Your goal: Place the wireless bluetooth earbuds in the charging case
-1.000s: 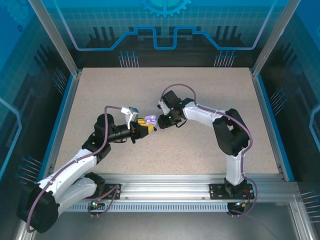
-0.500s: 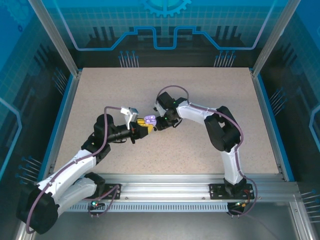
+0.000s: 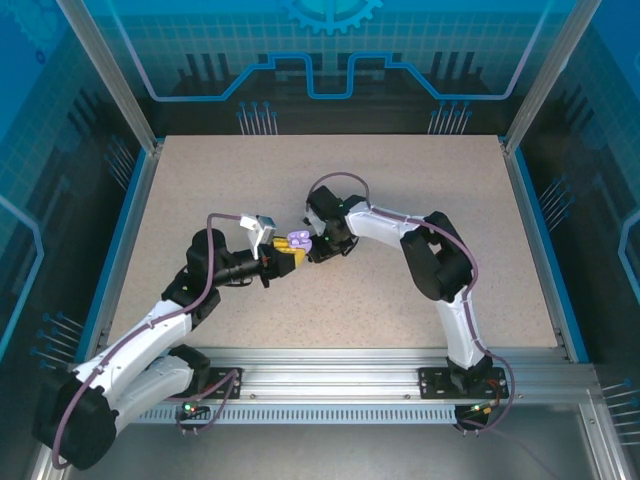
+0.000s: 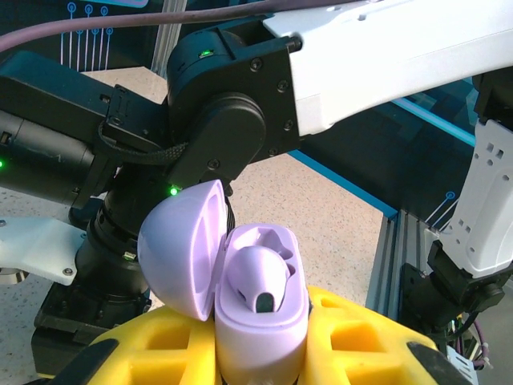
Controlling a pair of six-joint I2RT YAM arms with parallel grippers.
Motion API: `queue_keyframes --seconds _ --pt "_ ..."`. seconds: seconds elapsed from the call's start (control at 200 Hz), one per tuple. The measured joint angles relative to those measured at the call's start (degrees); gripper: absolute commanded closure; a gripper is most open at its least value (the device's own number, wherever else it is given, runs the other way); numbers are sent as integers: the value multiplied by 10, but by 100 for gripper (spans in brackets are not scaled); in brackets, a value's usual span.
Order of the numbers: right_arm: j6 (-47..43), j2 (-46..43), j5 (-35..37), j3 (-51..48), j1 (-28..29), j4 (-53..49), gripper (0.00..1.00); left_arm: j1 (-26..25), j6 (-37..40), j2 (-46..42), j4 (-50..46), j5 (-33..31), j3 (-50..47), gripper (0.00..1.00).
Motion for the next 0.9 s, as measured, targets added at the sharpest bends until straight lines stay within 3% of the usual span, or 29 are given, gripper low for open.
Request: queue_keyframes --seconds 0.335,0.6,0.901 --pt "20 -12 23 -19 3 12 76 0 0 -2 -4 0 0 93" --pt "65 -87 28 -124 -14 32 76 0 0 -2 -4 0 0 93" --pt "132 -178 44 -236 -71 80 77 0 0 0 -2 0 0 93"
